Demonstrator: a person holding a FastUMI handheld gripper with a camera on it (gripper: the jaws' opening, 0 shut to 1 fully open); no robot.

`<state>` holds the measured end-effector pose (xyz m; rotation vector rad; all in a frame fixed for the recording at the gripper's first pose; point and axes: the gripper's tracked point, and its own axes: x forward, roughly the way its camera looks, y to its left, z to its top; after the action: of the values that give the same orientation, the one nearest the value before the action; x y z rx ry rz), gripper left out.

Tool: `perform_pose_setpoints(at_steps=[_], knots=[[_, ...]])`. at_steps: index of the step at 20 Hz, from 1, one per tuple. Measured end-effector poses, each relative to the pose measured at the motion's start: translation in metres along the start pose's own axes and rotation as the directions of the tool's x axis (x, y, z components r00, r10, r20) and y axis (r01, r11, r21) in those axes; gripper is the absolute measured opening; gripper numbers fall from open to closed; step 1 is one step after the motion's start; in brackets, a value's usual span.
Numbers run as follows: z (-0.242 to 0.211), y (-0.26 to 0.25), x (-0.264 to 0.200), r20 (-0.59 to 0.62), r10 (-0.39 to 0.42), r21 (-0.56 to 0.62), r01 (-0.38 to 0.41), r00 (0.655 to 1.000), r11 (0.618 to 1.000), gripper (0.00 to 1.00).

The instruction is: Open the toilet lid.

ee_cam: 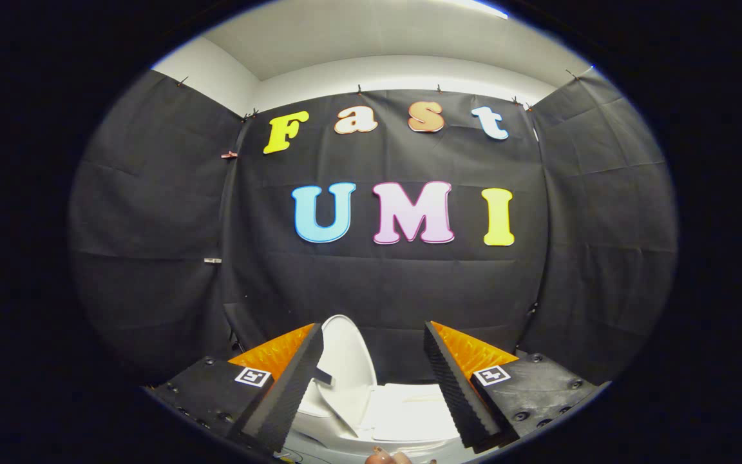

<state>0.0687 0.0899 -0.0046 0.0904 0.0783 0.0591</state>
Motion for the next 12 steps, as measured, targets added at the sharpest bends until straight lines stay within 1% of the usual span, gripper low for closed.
perform_pose_setpoints(at_steps=[3,7,12], knots=[[0.024,-0.018,-0.023,0.032,-0.012,0.023,0.011,0.999,1.000,0.98],[0.051,-0.034,-0.048,0.083,-0.026,0.019,0.024,0.996,1.000,0.99],[0.065,-0.040,-0.068,0.121,-0.020,0.043,0.015,0.992,0.999,0.99]])
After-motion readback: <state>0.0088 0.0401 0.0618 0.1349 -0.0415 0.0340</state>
